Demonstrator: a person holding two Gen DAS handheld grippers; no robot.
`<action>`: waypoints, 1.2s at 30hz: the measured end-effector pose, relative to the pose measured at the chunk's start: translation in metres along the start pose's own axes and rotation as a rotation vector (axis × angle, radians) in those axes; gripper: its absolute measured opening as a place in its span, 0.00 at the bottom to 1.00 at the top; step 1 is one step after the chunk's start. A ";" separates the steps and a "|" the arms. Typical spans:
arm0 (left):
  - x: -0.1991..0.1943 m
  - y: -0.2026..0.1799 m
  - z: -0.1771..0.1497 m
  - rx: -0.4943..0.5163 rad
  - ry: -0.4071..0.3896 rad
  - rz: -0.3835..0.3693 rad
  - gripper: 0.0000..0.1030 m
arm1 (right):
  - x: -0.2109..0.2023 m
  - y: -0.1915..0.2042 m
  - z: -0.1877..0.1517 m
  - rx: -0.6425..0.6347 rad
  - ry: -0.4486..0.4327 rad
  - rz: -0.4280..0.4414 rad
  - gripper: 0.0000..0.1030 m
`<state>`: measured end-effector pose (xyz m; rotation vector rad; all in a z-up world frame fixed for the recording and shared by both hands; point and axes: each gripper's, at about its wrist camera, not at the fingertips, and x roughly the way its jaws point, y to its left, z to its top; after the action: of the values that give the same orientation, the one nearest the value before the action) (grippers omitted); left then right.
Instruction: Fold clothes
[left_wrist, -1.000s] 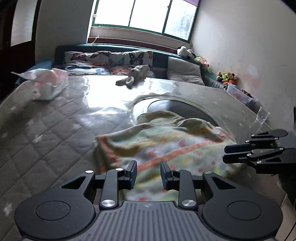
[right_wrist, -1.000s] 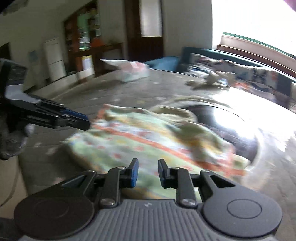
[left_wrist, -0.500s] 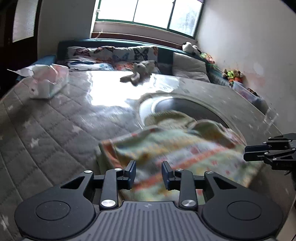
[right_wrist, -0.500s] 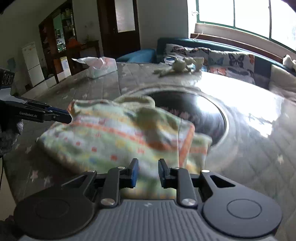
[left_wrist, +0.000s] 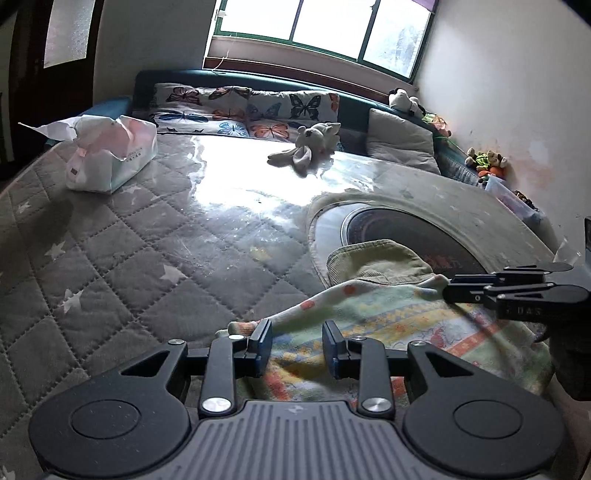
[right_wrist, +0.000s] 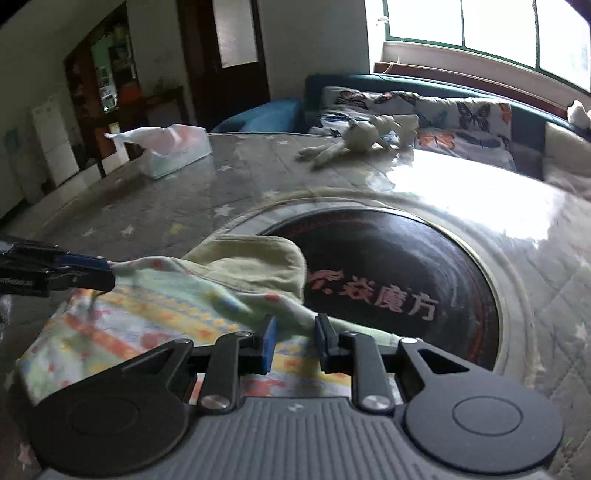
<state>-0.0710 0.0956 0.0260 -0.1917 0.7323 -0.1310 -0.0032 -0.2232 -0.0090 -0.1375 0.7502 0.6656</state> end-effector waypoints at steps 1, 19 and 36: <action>0.000 0.000 0.000 0.000 0.001 0.000 0.32 | -0.001 -0.003 0.001 0.010 -0.002 -0.006 0.20; -0.019 -0.003 -0.002 0.002 -0.037 0.040 0.49 | -0.043 -0.030 -0.027 0.052 -0.009 -0.108 0.20; -0.060 0.005 -0.036 -0.164 -0.046 0.040 0.65 | -0.059 -0.060 -0.048 0.229 -0.028 -0.122 0.39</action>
<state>-0.1392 0.1071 0.0374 -0.3348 0.7011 -0.0284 -0.0268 -0.3176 -0.0113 0.0358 0.7796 0.4607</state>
